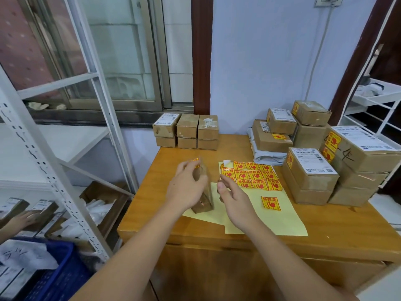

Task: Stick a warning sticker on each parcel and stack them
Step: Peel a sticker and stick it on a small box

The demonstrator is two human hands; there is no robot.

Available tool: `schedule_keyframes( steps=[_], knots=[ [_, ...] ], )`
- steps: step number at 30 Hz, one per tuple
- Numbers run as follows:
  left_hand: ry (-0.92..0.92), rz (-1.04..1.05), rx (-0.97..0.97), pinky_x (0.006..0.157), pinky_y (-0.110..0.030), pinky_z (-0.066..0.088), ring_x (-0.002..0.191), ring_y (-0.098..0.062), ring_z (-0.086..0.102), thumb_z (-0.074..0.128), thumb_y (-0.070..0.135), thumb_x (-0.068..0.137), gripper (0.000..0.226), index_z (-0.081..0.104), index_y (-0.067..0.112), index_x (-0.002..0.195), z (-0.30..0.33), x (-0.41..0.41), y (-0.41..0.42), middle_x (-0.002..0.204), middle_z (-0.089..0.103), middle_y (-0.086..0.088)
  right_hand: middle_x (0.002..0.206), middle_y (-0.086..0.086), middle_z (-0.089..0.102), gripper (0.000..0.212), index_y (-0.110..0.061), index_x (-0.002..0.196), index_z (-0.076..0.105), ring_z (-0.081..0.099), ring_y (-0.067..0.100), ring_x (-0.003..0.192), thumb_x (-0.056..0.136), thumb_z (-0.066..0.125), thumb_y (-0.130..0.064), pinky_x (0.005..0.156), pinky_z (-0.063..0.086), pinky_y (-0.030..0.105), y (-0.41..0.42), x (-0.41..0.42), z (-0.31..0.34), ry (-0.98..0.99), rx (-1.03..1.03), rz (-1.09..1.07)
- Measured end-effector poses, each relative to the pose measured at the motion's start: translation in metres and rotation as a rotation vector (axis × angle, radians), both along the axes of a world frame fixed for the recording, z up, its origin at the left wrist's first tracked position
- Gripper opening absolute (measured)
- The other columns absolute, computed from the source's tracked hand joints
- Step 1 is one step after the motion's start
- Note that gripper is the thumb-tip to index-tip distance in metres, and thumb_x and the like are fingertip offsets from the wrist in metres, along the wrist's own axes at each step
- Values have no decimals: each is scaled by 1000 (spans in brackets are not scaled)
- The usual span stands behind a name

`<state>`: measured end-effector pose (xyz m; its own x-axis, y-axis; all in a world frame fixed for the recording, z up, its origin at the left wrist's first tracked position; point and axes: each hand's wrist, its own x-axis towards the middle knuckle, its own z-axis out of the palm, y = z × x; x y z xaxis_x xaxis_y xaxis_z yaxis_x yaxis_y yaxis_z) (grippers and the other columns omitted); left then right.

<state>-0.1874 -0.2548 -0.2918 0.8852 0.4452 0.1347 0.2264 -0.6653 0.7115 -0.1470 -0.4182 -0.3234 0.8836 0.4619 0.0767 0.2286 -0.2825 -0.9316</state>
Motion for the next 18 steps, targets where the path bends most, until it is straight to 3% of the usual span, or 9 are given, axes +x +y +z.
schedule_keyframes(
  steps=[3,7,9,11,14,18],
  knots=[
    [-203,18,-235,95,-33,53,117,-8,49,49,33,102,45,46,37,147,0,-2,4,147,41,9,136,-17,51,53,-33,152,39,57,5,117,102,49,-49,105,48,33,6,1,3,78,70,-3],
    [-362,27,-462,84,-24,51,121,-9,52,46,25,104,38,46,36,141,-3,-10,2,140,50,7,134,-10,61,44,-38,141,48,65,14,114,99,62,-35,95,58,41,16,-6,12,319,304,50],
    [-365,28,-498,80,-18,51,118,-6,55,45,23,105,38,45,35,142,-7,-13,1,137,52,9,132,-7,62,49,-36,142,49,67,17,112,97,66,-28,88,61,41,19,-7,15,335,355,31],
    [-330,30,-473,78,-13,51,117,-3,56,46,21,106,42,43,32,146,-10,-16,3,138,53,11,136,-9,59,56,-37,146,47,66,16,112,95,70,-29,86,62,40,20,-5,13,232,288,-7],
    [-254,49,-365,101,-28,48,133,-7,45,54,22,104,50,40,33,151,-15,-16,8,149,45,12,143,-16,51,68,-39,149,42,62,12,114,89,74,-41,93,59,39,18,-3,10,-4,84,-55],
    [-259,-44,-388,115,-44,43,139,-6,44,56,52,97,57,39,47,151,-13,-16,5,152,45,20,141,-13,42,84,-37,153,36,47,9,125,80,77,-45,105,50,40,18,-5,7,-198,-33,-85]
  ],
)
